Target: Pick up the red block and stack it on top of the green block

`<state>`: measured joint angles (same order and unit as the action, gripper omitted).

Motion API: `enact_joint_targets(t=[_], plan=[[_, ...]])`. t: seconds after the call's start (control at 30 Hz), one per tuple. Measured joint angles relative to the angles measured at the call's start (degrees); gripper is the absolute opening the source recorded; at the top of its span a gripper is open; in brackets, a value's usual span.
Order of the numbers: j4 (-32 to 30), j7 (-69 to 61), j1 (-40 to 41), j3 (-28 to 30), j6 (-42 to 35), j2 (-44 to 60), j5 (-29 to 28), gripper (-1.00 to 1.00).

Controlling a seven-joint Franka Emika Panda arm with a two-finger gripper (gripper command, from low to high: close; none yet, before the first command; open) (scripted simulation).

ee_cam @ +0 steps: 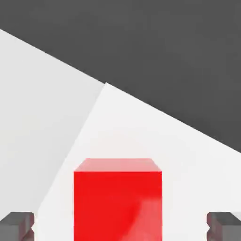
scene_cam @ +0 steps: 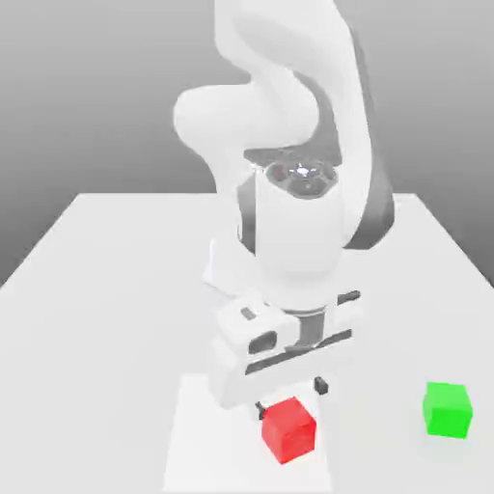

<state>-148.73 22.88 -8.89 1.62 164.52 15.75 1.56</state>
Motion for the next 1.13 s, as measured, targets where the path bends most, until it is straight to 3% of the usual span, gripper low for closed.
enact_joint_targets(t=[0.03,0.27,0.43,0.83,1.0,1.03,1.13], plan=[[0.25,-0.13,0.15,-0.19,1.49,1.76,0.17,-1.00],[0.29,-0.08,0.14,-0.18,1.66,2.05,0.12,-1.00],[-1.06,0.57,-0.12,0.28,-5.91,-6.89,-0.80,-1.00],[4.74,12.78,-15.16,-10.90,-14.99,-10.05,-3.05,-1.00],[5.82,16.42,-17.44,-10.21,-8.55,-2.47,-6.43,-1.00],[5.90,16.84,-17.78,-9.80,-7.05,-0.88,-6.98,1.00],[5.90,16.84,-17.78,-9.80,-7.05,-0.88,-6.98,1.00]])
